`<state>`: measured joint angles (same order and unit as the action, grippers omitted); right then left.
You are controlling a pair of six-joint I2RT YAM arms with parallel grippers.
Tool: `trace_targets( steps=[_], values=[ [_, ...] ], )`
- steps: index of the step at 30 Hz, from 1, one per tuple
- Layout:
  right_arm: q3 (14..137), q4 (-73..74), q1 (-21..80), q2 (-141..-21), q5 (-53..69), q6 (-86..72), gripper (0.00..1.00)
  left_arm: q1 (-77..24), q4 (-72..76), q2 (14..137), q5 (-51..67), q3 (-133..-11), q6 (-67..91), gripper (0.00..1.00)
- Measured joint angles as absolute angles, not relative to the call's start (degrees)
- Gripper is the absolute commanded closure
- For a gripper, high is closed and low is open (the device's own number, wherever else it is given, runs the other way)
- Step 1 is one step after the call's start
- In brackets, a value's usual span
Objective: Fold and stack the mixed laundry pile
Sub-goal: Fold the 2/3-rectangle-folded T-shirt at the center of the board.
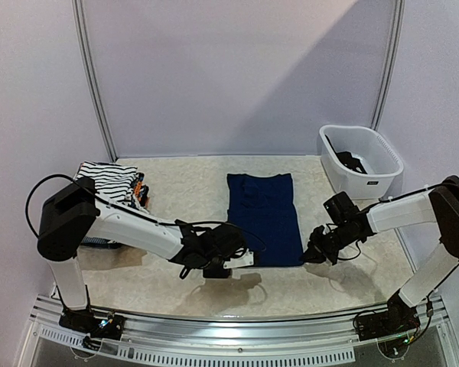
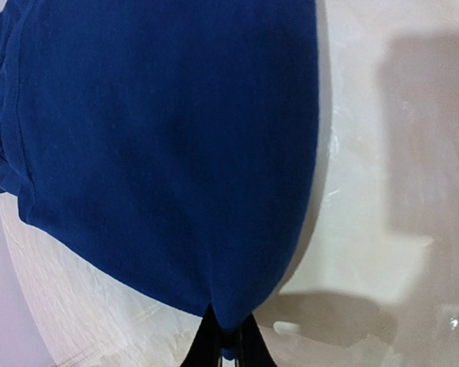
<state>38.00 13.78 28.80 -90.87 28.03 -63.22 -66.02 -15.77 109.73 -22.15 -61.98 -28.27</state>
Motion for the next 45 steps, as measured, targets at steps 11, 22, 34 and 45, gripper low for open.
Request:
trace_targets(
  steps=[11, 22, 34, 45],
  values=[
    [38.09, 19.70, 28.80, -88.79, 27.92, -61.34, 1.00, -68.62, -23.75, 106.83, -19.73, -65.10, -21.02, 1.00],
    [42.98, 40.12, 28.84, -81.28, 28.03, -56.58, 1.00, -74.52, -32.99, 98.50, -14.13, -68.36, -12.91, 1.00],
    [48.38, 56.27, 28.86, -69.45, 29.34, -56.73, 1.00, -77.97, -42.39, 93.97, -8.49, -75.37, -5.72, 1.00],
    [63.90, 66.72, 28.86, -72.29, 26.37, -55.66, 1.00, -77.58, -45.87, 92.31, -5.52, -78.35, -2.70, 1.00]
  ],
)
